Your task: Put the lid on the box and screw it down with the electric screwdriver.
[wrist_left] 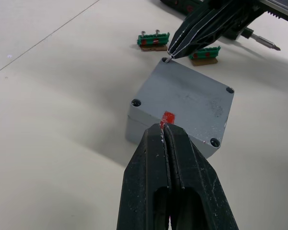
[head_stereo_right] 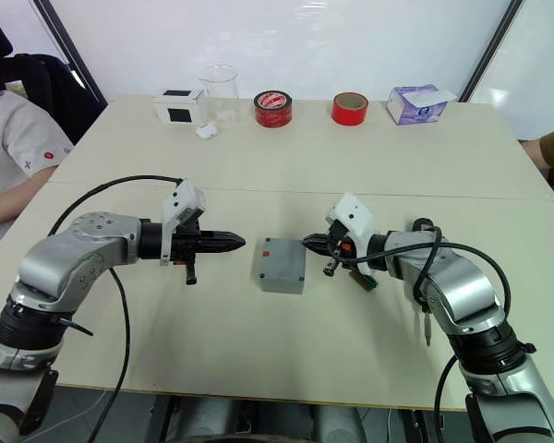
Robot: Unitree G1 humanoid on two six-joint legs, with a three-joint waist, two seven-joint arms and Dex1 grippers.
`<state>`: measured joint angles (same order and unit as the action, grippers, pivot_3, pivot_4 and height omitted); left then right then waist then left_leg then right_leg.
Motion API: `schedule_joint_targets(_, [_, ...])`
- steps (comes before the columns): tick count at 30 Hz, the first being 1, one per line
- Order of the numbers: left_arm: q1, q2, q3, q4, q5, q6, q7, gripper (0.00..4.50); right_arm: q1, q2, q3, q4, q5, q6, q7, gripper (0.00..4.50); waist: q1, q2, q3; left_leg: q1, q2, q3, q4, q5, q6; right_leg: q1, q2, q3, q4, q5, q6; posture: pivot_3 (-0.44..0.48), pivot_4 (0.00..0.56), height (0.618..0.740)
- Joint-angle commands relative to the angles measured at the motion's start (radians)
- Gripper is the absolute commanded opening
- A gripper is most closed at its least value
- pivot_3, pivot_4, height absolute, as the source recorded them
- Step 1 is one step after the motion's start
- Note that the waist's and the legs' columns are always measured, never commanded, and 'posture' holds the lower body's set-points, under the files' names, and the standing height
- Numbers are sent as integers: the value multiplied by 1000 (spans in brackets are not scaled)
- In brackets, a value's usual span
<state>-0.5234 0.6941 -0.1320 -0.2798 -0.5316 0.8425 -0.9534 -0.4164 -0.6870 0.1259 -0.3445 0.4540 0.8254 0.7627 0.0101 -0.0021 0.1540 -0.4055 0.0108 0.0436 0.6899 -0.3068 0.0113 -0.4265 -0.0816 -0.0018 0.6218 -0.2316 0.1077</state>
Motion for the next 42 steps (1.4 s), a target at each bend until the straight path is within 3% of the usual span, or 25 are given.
schedule_joint_targets(1, [-11, 1, 12, -19, -2, -14, 0, 0, -11, -5, -25, -27, 8, -2, 6, 29, 0, 0, 0, 0, 0, 0, 0, 0, 0, 0, 0, 0, 0, 0, 0, 0, 150, 740])
schedule_joint_targets(10, [-5, 2, 16, -28, -4, -10, 6, 0, -44, 11, 3, 14, -6, -10, 13, 29, 0, 0, 0, 0, 0, 0, 0, 0, 0, 0, 0, 0, 0, 0, 0, 0, 150, 740])
schedule_joint_targets(18, [-2, -3, 17, -34, -9, -10, 14, 0, -68, 17, -2, 24, -6, 0, 12, 3217, 0, 0, 0, 0, 0, 0, 0, 0, 0, 0, 0, 0, 0, 0, 0, 0, 150, 740])
schedule_joint_targets(22, [-8, -9, 13, -34, -11, -12, 16, 0, -74, 25, -46, 12, 35, 35, 1, 3217, 0, 0, 0, 0, 0, 0, 0, 0, 0, 0, 0, 0, 0, 0, 0, 0, 150, 740])
schedule_joint_targets(27, [-65, -46, 19, -62, -50, 3, 10, 0, -100, -15, -262, -20, 160, 231, -69, 3217, 4, 0, 0, -1, 0, 0, 0, 0, 0, 0, 0, 0, 0, 0, 0, 0, 150, 740])
schedule_joint_targets(31, [-111, -67, -7, -89, -65, -1, -4, 0, -106, -187, -385, -2, 189, 450, -89, 4394, 5, 0, 0, -2, 0, 0, 1, 0, 0, 0, -1, 0, -1, 0, 0, 0, 150, 740])
schedule_joint_targets(36, [-127, -84, -14, -81, -56, -23, -8, 0, -190, -295, -445, 30, 277, 645, -53, 4486, -17, 0, 0, 0, 0, 1, 0, 0, 1, 0, 0, 1, -1, 0, 0, 0, 150, 740])
schedule_joint_targets(42, [-115, -75, -5, -36, -12, -63, 7, 0, -105, -337, -366, -102, 308, 551, 14, 4486, -21, 0, 0, 1, 2, 0, -2, 0, 1, 0, 2, 0, -1, 0, 0, 0, 150, 740])
